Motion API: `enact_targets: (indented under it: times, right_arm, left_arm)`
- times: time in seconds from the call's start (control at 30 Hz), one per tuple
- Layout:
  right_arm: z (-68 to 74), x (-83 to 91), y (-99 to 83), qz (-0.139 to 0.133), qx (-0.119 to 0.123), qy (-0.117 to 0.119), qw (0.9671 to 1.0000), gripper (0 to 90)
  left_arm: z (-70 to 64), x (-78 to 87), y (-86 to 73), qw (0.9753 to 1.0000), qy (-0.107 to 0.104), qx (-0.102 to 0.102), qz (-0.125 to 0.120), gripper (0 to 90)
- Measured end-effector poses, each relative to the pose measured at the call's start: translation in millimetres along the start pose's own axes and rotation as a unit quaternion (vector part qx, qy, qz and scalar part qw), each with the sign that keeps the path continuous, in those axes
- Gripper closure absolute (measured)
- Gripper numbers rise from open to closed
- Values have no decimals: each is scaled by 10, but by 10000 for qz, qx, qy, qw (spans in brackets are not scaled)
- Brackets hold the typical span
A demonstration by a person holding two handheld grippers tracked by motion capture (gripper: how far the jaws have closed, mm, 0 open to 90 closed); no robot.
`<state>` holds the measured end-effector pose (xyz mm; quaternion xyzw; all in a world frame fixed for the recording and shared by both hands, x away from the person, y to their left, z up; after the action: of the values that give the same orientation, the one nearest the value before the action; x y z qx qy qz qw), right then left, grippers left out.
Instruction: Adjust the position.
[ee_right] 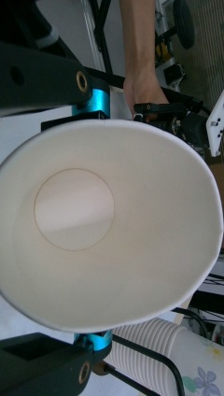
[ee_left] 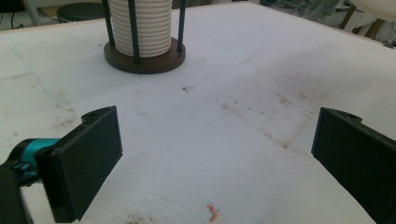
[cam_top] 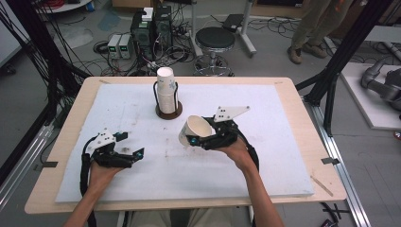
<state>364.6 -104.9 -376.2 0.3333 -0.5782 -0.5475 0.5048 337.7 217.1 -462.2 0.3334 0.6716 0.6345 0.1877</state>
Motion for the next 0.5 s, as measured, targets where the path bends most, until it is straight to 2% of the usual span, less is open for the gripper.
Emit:
enact_targets:
  times: [0.23, 0.5]
  right_arm:
    - [-16, 86, 19, -46, 27, -58, 10000, 338]
    - [-14, 98, 23, -61, 43, -65, 10000, 340]
  left_arm:
    - [40, 24, -14, 9999, 70, 78, -135, 17]
    - [58, 36, -16, 9997, 130, 109, -189, 17]
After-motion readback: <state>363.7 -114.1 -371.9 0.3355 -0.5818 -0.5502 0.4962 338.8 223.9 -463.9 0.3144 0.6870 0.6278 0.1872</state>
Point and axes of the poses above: each handheld gripper's, and its own axes: x roughly backward along the jaws, y roughly out of its top, z roughly to its left, the point moved 4 cm from there along -x, roughly forward along the jaws, and after that the axes turned 9 degrees about -z, right-handed, at the moved point
